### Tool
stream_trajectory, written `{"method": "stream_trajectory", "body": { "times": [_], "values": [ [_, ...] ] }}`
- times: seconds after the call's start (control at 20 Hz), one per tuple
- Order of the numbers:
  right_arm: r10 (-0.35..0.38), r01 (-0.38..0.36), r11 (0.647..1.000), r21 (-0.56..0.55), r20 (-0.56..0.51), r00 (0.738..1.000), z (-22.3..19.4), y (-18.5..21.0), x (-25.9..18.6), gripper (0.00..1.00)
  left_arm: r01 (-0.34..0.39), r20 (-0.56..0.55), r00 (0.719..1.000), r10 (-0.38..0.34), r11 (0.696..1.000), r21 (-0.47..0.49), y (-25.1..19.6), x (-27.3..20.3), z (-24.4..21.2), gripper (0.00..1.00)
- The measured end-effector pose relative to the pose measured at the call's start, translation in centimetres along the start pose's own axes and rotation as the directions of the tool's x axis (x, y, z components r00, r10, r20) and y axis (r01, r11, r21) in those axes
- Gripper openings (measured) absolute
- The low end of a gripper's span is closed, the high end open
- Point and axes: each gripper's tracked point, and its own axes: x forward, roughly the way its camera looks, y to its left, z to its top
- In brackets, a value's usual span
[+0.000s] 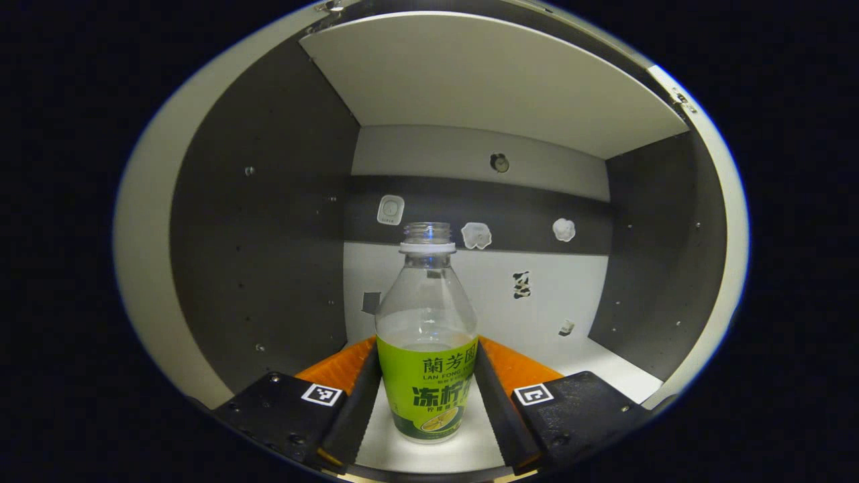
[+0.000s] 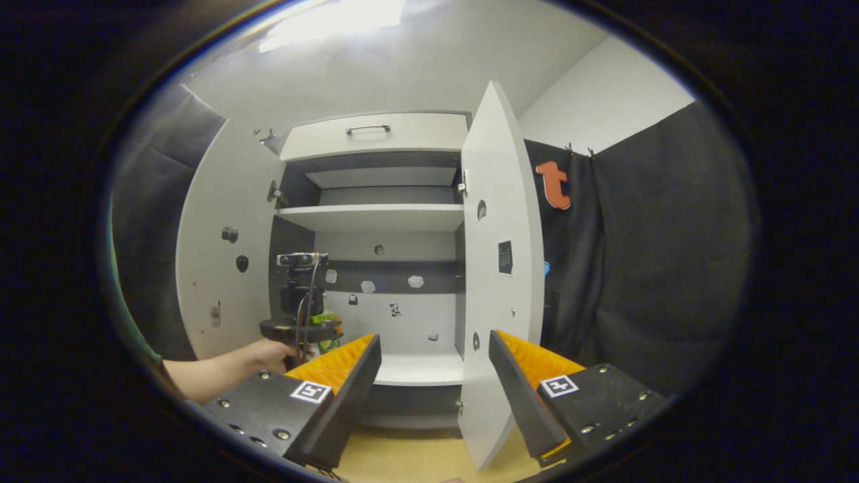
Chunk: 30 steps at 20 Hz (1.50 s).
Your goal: Grasp the bottle in the cabinet with the left hand and place it on the coaster, then close the right door with the right hand and the left door with the left hand.
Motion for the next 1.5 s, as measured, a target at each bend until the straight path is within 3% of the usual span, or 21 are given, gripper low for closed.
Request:
{"method": "stream_trajectory", "body": {
  "times": [0.25, 0.85, 1.2, 1.5],
  "values": [
    [0.03, -0.03, 0.999, 0.026, 0.001, 1.0, 0.5, 0.2, -2.3, 0.98, 0.048, 0.009, 0.999, -0.048, 0.999, 0.014, -1.6, -5.5, 1.8, 0.78],
    [0.108, -0.108, 0.993, 0.052, 0.003, 0.994, 0.7, -0.2, -9.3, 0.98, 0.05, 0.07, 0.996, -0.057, 0.994, 0.093, -2.0, -19.6, 3.7, 0.78],
    [0.125, -0.125, 0.992, 0.032, 0.007, 0.992, 0.4, -1.1, -10.6, 0.98, 0.049, 0.084, 0.995, -0.053, 0.997, 0.054, -2.6, -26.0, 0.0, 0.76],
    [0.117, -0.117, 0.993, 0.03, -0.015, 0.993, -0.7, -1.4, -9.9, 0.98, 0.08, 0.024, 0.996, -0.081, 0.996, 0.04, -3.7, -30.6, -7.4, 0.78]
  ]
}}
